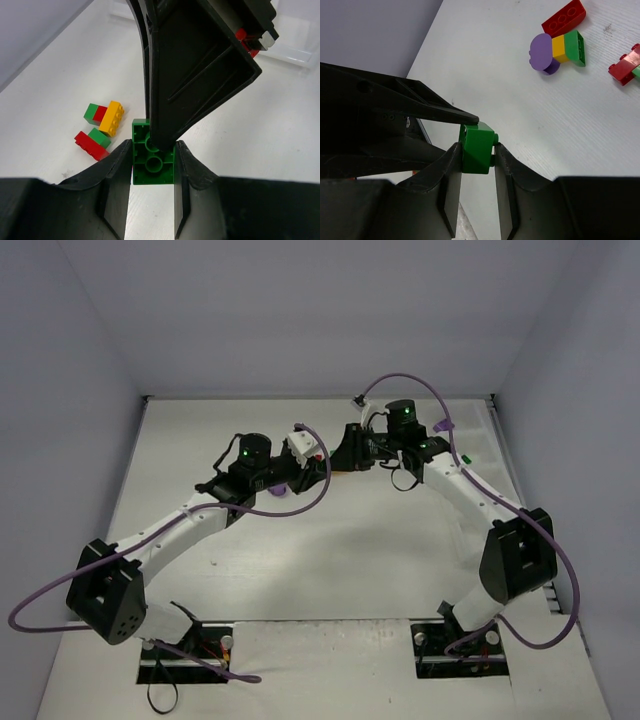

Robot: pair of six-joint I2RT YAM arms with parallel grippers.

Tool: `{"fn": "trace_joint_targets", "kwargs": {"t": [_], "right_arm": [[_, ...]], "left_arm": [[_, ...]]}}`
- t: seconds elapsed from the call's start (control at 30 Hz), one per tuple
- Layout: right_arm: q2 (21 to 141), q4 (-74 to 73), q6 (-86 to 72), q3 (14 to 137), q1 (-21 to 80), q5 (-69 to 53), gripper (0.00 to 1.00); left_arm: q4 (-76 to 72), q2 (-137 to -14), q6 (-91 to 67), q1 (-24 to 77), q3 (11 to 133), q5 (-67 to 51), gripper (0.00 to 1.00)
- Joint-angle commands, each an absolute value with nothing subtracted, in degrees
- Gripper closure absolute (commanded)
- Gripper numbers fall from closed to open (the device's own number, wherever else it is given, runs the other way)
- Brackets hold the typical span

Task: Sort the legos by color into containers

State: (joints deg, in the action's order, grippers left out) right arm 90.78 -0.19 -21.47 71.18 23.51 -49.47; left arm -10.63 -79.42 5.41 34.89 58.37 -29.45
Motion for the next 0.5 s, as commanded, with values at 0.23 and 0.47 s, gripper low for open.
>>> {"fn": "trace_joint_targets", "kwargs": {"t": [0.23,0.47], "right_arm": [[89.0,1.3,-17.6,72.0,22.6,-40.5,1.00],[86.0,-1.5,-17.5,70.2,18.9,-16.3,1.00]], "left_arm": [[-16.0,-78.1,0.9,35.2,58.7,-24.3,0.17],[-7.8,-74.6,-9.8,35.0,58.5,-7.9,0.16]]}}
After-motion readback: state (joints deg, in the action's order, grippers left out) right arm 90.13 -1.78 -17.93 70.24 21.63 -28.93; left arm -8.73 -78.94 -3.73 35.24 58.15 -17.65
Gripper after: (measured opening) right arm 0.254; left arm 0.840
